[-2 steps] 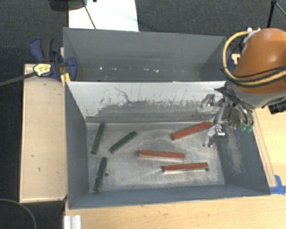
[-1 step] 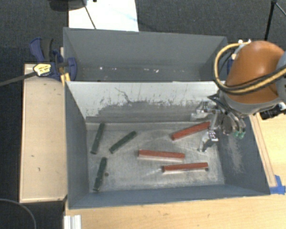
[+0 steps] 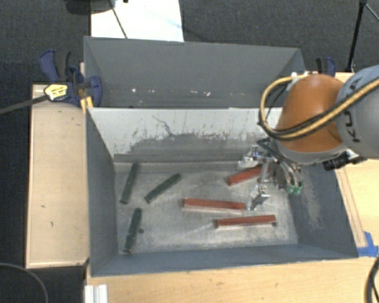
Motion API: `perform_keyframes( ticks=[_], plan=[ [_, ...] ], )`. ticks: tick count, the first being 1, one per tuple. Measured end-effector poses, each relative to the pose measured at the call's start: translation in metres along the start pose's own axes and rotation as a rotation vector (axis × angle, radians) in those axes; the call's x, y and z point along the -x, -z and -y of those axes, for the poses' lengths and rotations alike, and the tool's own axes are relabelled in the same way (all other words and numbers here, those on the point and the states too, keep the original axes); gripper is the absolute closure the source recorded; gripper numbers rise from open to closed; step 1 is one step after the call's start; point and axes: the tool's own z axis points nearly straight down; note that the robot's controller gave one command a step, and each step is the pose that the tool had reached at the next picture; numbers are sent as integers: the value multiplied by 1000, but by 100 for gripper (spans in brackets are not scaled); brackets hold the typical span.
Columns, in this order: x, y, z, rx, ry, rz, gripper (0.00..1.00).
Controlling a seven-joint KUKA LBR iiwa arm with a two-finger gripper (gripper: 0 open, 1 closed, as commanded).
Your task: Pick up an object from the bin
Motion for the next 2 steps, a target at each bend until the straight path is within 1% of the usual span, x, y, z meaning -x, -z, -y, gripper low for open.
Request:
perform_keyframes(
  ticks=[1,2],
  plan=[
    [15,-61,-23,1,-103,10,100],
    [15,-61,-23,1,-103,10,100]
  ],
)
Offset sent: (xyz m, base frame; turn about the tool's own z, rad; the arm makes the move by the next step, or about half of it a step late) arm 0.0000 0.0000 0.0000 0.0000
